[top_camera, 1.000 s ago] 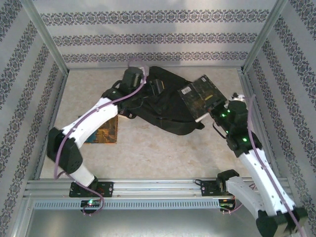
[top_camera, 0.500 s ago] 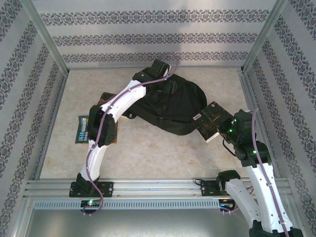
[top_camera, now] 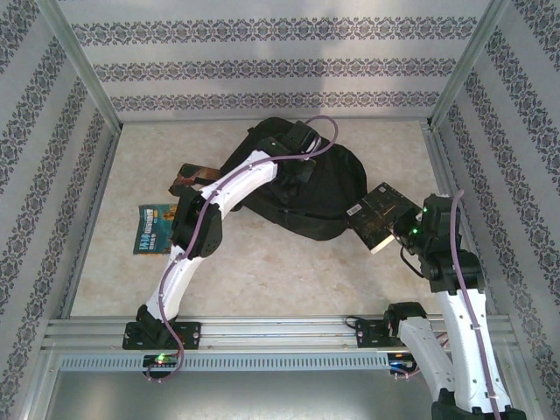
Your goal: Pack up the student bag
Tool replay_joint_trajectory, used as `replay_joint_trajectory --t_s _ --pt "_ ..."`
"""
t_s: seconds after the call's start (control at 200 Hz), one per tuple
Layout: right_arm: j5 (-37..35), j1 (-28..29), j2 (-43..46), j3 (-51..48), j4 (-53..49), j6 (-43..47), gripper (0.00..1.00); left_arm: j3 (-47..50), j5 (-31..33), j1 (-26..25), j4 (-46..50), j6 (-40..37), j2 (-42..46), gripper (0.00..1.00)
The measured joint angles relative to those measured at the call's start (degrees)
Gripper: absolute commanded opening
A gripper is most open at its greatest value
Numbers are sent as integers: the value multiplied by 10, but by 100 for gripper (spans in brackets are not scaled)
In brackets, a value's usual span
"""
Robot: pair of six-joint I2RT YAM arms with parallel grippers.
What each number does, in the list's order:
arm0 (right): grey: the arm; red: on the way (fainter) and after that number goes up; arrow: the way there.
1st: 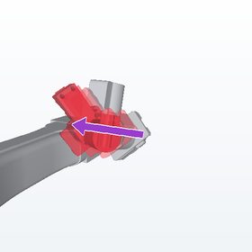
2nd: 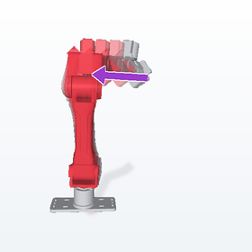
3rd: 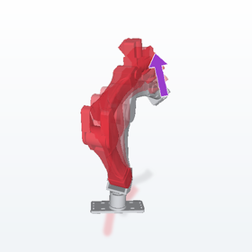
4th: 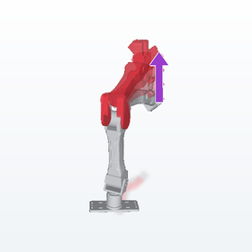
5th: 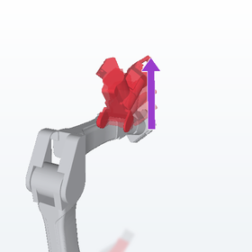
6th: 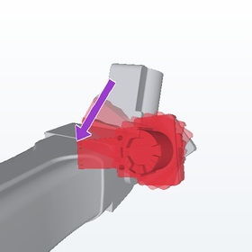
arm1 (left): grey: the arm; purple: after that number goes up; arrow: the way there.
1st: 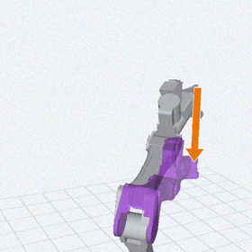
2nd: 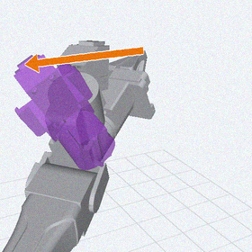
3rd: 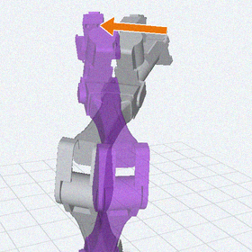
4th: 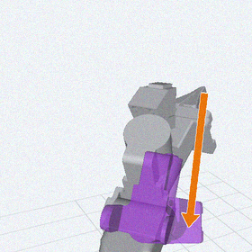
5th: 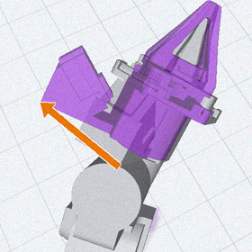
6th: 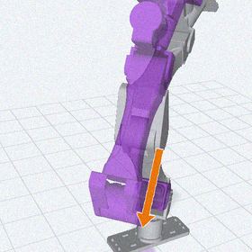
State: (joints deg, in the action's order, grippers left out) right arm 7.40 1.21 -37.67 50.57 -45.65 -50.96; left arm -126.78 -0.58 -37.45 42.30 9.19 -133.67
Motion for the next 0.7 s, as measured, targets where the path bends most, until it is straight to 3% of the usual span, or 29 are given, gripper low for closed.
replay_joint_trajectory --t_s 0.155,0.305,0.485,0.699 --pt "-10 -4 -25 52 -18 40 0 3 -6 4 1 8 14 0" --pt "-20 -4 -43 81 -24 64 0 64 -32 14 -14 33 92 0" --pt "-35 -4 -62 92 -27 83 0 141 -96 52 -38 77 196 0" --pt "-11 -4 -64 70 12 67 0 164 -171 79 -45 102 220 0"
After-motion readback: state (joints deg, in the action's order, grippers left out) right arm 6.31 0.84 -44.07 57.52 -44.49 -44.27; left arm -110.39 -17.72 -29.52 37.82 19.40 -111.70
